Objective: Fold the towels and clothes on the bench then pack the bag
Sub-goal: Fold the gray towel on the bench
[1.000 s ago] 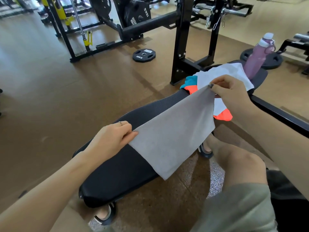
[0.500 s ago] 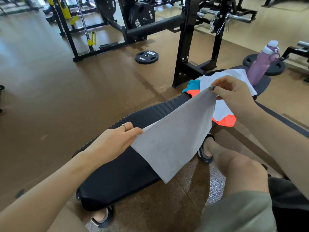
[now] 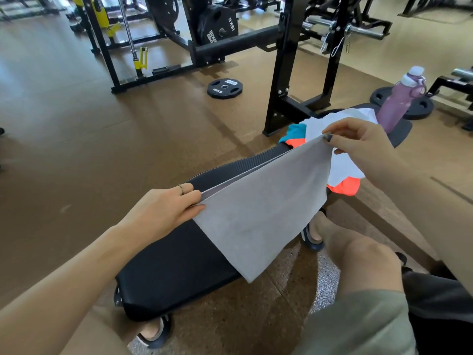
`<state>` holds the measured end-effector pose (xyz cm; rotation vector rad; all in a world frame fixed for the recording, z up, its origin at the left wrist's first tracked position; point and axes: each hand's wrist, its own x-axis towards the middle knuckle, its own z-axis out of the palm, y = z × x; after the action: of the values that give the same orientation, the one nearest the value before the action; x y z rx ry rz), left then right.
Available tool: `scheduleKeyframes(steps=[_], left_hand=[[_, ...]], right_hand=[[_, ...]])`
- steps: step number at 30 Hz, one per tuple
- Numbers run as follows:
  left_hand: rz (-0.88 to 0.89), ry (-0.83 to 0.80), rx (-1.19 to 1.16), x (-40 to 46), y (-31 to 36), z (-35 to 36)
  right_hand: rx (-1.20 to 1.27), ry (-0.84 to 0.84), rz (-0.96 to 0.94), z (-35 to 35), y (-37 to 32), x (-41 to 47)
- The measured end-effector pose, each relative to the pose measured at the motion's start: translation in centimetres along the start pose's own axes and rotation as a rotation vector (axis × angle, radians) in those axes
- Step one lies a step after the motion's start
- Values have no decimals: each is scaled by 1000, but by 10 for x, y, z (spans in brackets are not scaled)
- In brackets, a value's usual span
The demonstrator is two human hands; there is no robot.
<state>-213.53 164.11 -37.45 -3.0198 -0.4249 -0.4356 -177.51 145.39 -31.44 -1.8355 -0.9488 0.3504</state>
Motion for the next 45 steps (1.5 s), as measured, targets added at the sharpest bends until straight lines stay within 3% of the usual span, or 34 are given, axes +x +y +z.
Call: scheduleKeyframes(steps=[7,11,16,22,26,32,35,40,43,45], left_hand=[[-333,239,-450,9,-1,-22],[-517,282,-682,9,-5,-34],[-406,254,-411,6,-18,-41],[-472,254,-367,8,-35,-39],[-572,228,-325,26,-54,-43],[-654,440,-321,37,-67,-76],[-519,338,-281,-2,-57,-46],[-284,-190,-169,-86,-19,54],[-209,-342,-113,-109,6,95],[-169,-341,-67,-117,13,109]], right_hand=[[-28,-13,28,-3,-4,3],[-34,-12,8,-1,-8,5],[50,-81,31,9,-14,9],[258,-160,101,26,-25,25],[263,-147,126,54,-36,55],[343,-9,123,80,-66,76],[440,-25,142,85,-34,47],[-13,-142,247,113,82,-31],[-267,-258,229,128,127,-79],[-292,-280,245,131,141,-96]])
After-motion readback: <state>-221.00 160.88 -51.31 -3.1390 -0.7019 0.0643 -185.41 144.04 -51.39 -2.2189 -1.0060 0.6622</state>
